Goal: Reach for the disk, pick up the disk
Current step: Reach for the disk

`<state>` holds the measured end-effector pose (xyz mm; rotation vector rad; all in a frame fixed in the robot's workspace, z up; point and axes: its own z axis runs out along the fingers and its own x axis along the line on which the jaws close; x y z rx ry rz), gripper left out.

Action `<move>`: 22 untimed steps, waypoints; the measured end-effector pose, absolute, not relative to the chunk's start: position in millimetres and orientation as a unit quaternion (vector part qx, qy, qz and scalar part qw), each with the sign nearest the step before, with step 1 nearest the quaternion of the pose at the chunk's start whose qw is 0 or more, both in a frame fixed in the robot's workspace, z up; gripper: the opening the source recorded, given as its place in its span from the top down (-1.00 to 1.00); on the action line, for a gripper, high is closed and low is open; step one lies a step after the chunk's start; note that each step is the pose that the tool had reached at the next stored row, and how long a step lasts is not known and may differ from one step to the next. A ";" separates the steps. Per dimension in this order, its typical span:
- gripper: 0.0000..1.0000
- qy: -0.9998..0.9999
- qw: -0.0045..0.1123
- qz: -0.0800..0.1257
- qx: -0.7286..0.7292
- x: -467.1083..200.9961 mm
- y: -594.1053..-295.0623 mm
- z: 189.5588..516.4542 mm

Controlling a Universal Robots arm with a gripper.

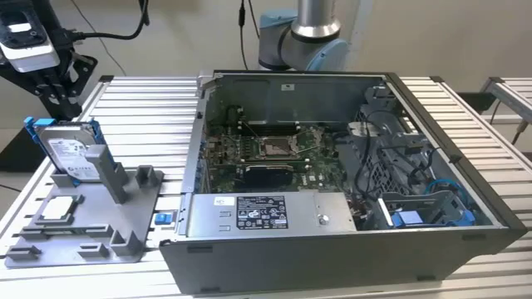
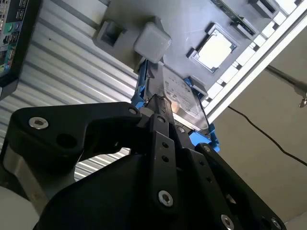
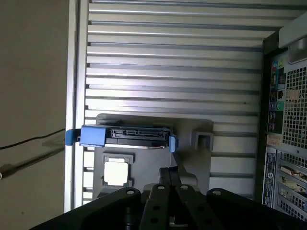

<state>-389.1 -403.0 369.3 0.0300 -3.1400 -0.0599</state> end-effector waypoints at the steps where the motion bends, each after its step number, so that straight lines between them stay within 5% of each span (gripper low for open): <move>1: 1.00 -1.000 0.000 -0.019 0.010 -389.1 -403.0 369.3; 22: 1.00 -1.000 -0.004 -0.019 0.010 -456.0 -384.6 357.4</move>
